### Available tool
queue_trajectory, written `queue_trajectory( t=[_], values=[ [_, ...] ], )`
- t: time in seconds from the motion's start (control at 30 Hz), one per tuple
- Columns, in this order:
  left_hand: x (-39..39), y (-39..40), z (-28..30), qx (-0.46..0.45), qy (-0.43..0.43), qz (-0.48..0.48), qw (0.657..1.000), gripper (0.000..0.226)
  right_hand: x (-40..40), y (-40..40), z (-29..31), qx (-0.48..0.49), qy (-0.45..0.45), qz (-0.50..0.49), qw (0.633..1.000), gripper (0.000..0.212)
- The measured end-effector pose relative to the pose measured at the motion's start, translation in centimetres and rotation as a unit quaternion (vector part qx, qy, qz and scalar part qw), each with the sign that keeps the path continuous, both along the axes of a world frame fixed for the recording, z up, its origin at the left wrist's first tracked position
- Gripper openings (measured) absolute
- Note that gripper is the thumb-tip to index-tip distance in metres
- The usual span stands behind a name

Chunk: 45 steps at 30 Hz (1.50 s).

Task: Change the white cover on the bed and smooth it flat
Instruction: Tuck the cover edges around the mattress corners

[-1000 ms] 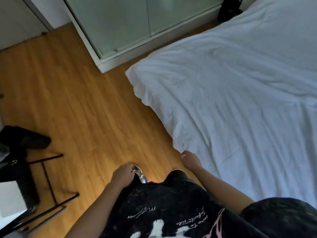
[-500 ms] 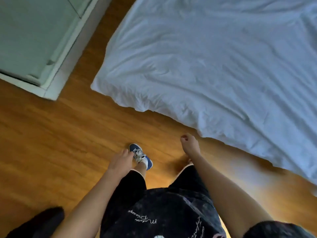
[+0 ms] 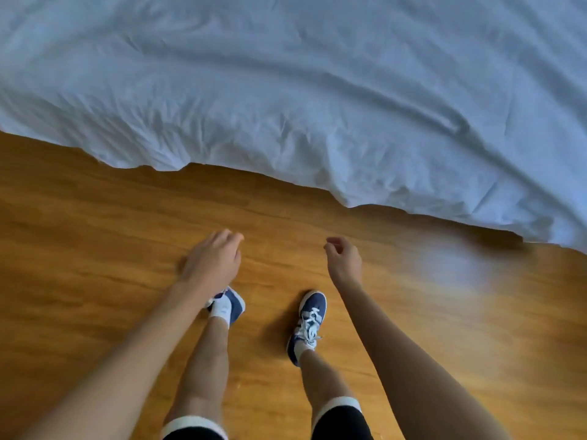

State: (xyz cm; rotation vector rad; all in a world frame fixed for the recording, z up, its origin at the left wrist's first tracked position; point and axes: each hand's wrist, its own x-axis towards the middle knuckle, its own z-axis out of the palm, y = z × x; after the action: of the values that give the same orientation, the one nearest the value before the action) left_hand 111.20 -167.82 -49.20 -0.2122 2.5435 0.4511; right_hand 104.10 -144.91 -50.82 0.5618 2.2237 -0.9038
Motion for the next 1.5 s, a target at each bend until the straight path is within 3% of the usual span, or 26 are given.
queue_trajectory(
  t=[0.1, 0.17, 0.3, 0.4, 0.5, 0.63, 0.73, 0.8, 0.93, 1.07, 1.1, 1.2, 1.5],
  values=[
    [-1.0, 3.6, -5.0, 0.018, 0.058, -0.035, 0.998, 0.038, 0.0, 4.3, -4.2, 0.051, 0.108, 0.028, 0.992, 0.027],
    [-1.9, 6.0, -8.6, 0.031, 0.129, -0.064, 0.989, 0.041, -0.3, 6.8, -7.9, 0.12, 0.235, 0.102, 0.959, 0.027],
    [-5.2, 10.1, -17.2, 0.04, 0.311, -0.139, 0.94, 0.048, -2.0, 10.1, -16.5, 0.206, 0.517, 0.229, 0.799, 0.039],
    [-9.0, 12.0, -22.3, 0.043, 0.457, -0.175, 0.871, 0.052, -4.6, 9.9, -21.2, 0.23, 0.643, 0.255, 0.685, 0.043],
    [-12.7, 12.7, -24.8, 0.031, 0.585, -0.225, 0.778, 0.045, -7.4, 8.9, -24.3, 0.256, 0.733, 0.229, 0.587, 0.053],
    [-16.2, 12.9, -26.0, -0.001, 0.728, -0.234, 0.645, 0.041, -11.0, 9.3, -26.4, 0.294, 0.798, 0.156, 0.503, 0.075],
    [-18.3, 12.7, -25.8, -0.029, 0.774, -0.248, 0.582, 0.042, -13.0, 9.2, -25.8, 0.313, 0.815, 0.112, 0.475, 0.078],
    [-18.9, 12.3, -25.3, -0.05, 0.775, -0.257, 0.575, 0.044, -13.6, 9.0, -24.9, 0.321, 0.82, 0.102, 0.463, 0.078],
    [-18.9, 11.5, -24.4, -0.109, 0.739, -0.269, 0.608, 0.053, -13.5, 8.3, -23.4, 0.292, 0.825, 0.096, 0.474, 0.078],
    [-17.8, 11.7, -24.0, -0.133, 0.711, -0.261, 0.639, 0.064, -12.3, 8.2, -21.4, 0.251, 0.846, 0.115, 0.456, 0.03],
    [-17.4, 11.8, -23.9, -0.121, 0.716, -0.248, 0.641, 0.06, -11.8, 8.3, -20.7, 0.235, 0.85, 0.124, 0.456, 0.027],
    [-16.2, 11.4, -22.7, -0.077, 0.743, -0.211, 0.63, 0.036, -10.2, 8.7, -18.9, 0.204, 0.854, 0.139, 0.459, 0.028],
    [-13.9, 6.2, -17.0, -0.068, 0.729, -0.151, 0.664, 0.034, -10.1, 12.1, -16.7, 0.248, 0.834, 0.134, 0.475, 0.028]
  ],
)
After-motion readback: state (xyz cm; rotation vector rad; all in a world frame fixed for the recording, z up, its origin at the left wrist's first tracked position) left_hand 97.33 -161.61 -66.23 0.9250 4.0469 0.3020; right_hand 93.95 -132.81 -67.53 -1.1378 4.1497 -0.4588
